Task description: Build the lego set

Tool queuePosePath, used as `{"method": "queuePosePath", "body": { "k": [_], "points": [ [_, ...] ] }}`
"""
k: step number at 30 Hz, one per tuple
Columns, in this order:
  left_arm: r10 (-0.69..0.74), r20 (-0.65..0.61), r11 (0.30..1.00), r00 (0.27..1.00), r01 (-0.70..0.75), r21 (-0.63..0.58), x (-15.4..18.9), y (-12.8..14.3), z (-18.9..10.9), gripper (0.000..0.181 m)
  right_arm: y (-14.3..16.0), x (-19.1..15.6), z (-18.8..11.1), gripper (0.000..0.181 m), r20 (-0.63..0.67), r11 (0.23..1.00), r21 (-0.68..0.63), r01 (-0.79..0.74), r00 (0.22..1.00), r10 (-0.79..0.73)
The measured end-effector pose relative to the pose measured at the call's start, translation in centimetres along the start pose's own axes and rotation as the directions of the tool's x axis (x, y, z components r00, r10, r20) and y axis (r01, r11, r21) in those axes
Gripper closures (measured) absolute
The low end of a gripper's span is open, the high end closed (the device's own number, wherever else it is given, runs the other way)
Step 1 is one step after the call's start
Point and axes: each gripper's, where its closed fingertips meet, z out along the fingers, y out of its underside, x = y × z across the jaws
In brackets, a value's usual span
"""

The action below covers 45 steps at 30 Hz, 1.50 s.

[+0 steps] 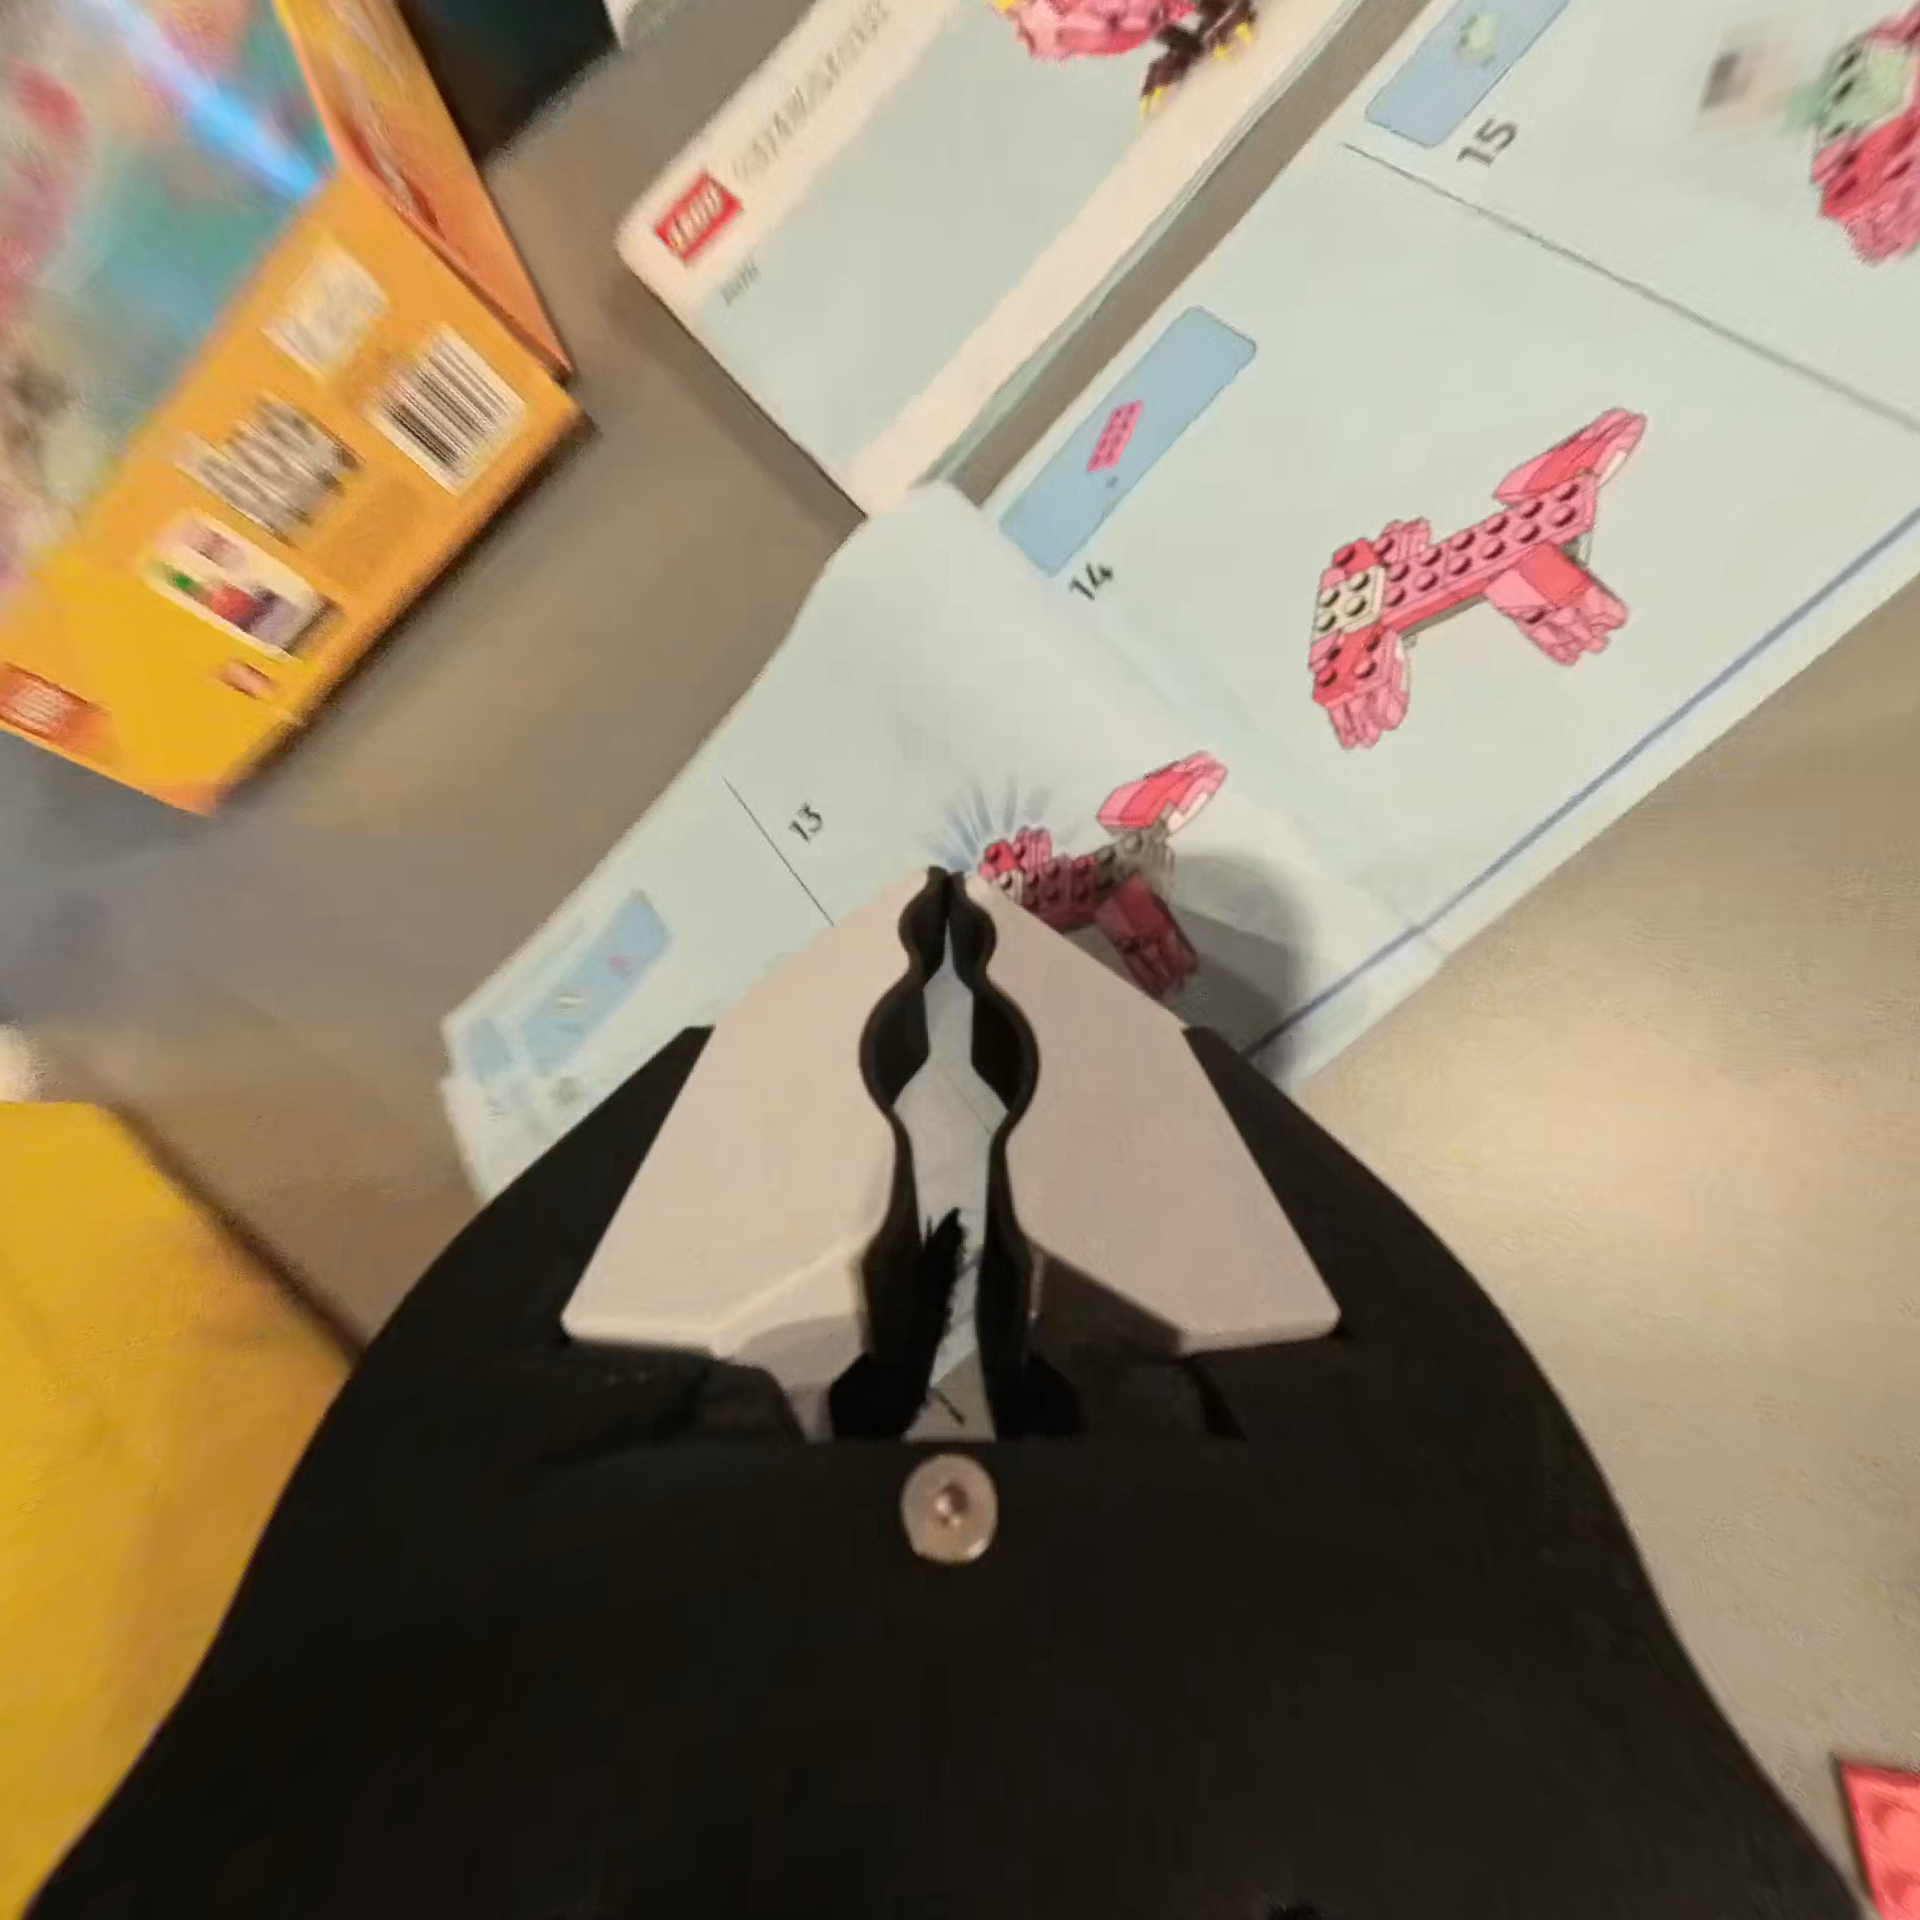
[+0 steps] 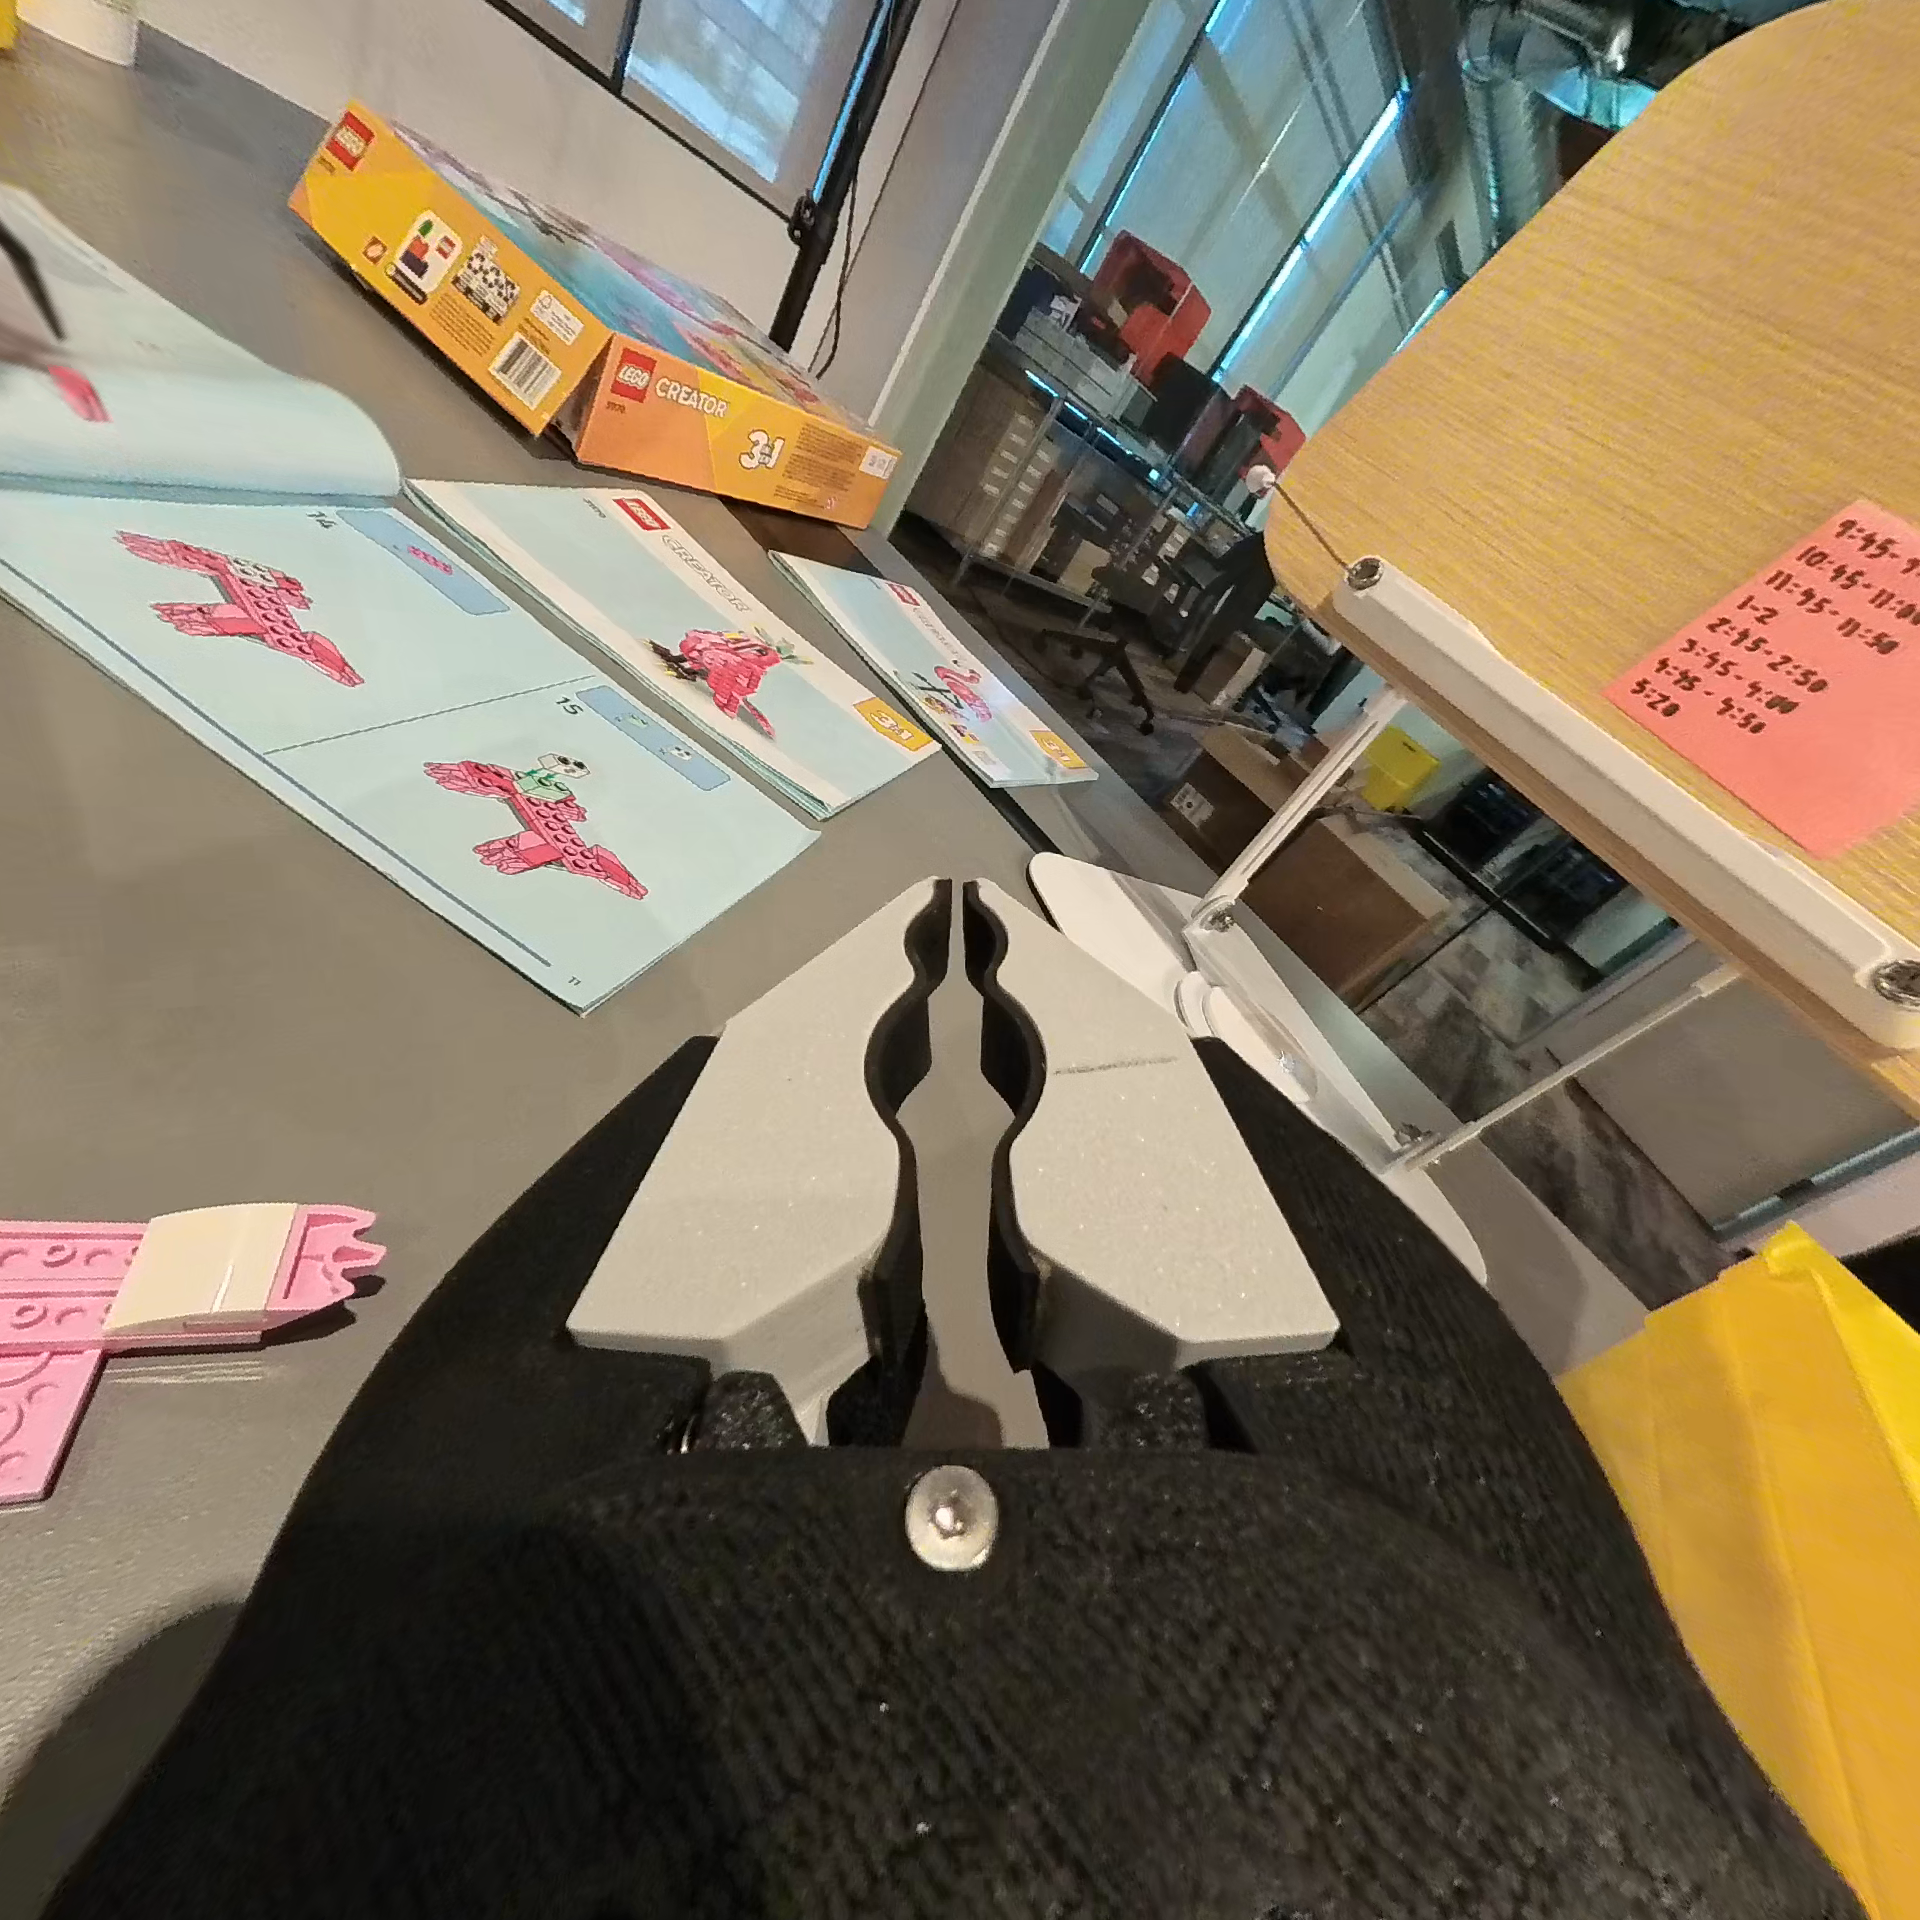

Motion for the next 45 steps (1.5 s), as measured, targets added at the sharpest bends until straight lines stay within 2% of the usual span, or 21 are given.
{"method": "queuePosePath", "body": {
  "k": [3,7,9,12,16,22,23,24,26,28,29,31,32,34,37,39,41,43,45],
  "points": [
    [-0.175,-0.176,0.98,0.969,0.188,0.061,0.6,0.6,0.5,0.181,0.0,0.0,0.0,0.181,0.001,1.0,-0.002,0.001,1.0,-0.001],
    [-0.299,-0.327,0.929,0.897,0.351,0.113,0.7,0.6,0.5,0.181,0.1,0.0,0.0,0.181,0.004,1.0,-0.005,0.002,1.0,-0.002],
    [-0.326,-0.388,0.916,0.862,0.39,0.097,0.8,0.4,0.4,0.181,0.1,0.0,0.1,0.181,0.006,1.0,-0.006,0.002,1.0,-0.002],
    [-0.264,-0.456,0.932,0.85,0.347,0.107,1.6,-0.1,0.4,0.181,0.3,0.0,0.3,0.181,0.007,1.0,-0.014,0.001,1.0,-0.001],
    [-0.195,-0.45,0.951,0.872,0.28,0.132,2.3,-0.9,0.8,0.181,0.5,0.1,0.4,0.181,0.006,1.0,-0.019,-0.001,1.0,0.001],
    [-0.155,-0.473,0.955,0.867,0.255,0.154,3.2,-2.2,1.1,0.181,0.4,0.1,0.3,0.181,0.0,1.0,-0.013,0.009,1.0,-0.009],
    [-0.153,-0.455,0.939,0.877,0.273,0.211,2.6,-2.9,0.6,0.181,0.3,0.2,0.2,0.181,-0.002,1.0,-0.008,0.01,1.0,-0.01],
    [-0.157,-0.418,0.897,0.895,0.307,0.319,1.3,-3.9,-0.5,0.181,0.2,0.2,0.1,0.181,-0.006,1.0,-0.003,0.008,1.0,-0.008],
    [-0.185,-0.315,0.774,0.931,0.335,0.537,-2.6,-5.5,-3.9,0.181,0.1,0.5,-0.1,0.181,-0.016,1.0,0.01,0.002,1.0,-0.002],
    [-0.216,-0.195,0.626,0.957,0.289,0.724,-6.6,-5.8,-7.8,0.181,0.0,0.8,-0.3,0.181,-0.027,1.0,0.018,-0.011,1.0,0.012],
    [-0.234,-0.141,0.567,0.962,0.253,0.784,-8.1,-5.5,-9.2,0.181,0.1,1.0,-0.3,0.18,-0.031,1.0,0.019,-0.02,0.999,0.021],
    [-0.285,-0.063,0.543,0.957,0.215,0.812,-10.2,-4.3,-10.0,0.181,0.2,1.2,-0.3,0.18,-0.036,0.999,0.018,-0.033,0.999,0.034],
    [-0.286,-0.086,0.531,0.954,0.232,0.815,-10.2,-4.3,-10.2,0.181,0.2,1.3,-0.3,0.181,-0.042,0.999,0.019,-0.035,0.998,0.036],
    [-0.254,-0.114,0.485,0.961,0.228,0.844,-9.5,-5.0,-11.4,0.181,0.6,2.2,-0.2,0.181,-0.083,0.999,0.014,-0.034,0.996,0.035],
    [-0.169,-0.074,0.424,0.983,0.141,0.894,-7.1,-6.3,-12.8,0.181,1.1,3.9,-0.7,0.181,-0.162,0.997,0.007,-0.081,0.983,0.081],
    [-0.056,0.02,0.421,0.998,0.005,0.907,-4.9,-6.9,-13.1,0.181,1.1,4.6,-1.3,0.181,-0.207,0.996,0.019,-0.088,0.974,0.09],
    [0.032,0.119,0.378,0.992,-0.122,0.918,-2.7,-7.1,-13.3,0.181,0.9,4.9,-1.9,0.181,-0.247,0.997,0.012,-0.073,0.966,0.074],
    [0.187,0.087,0.313,0.979,-0.143,0.939,1.4,-7.2,-13.3,0.181,0.5,4.8,-2.4,0.181,-0.276,0.999,0.017,-0.049,0.96,0.052],
    [0.33,0.041,0.296,0.943,-0.144,0.944,5.0,-7.2,-12.9,0.181,0.1,4.5,-2.7,0.181,-0.293,0.999,0.017,-0.037,0.955,0.04]
  ]
}}
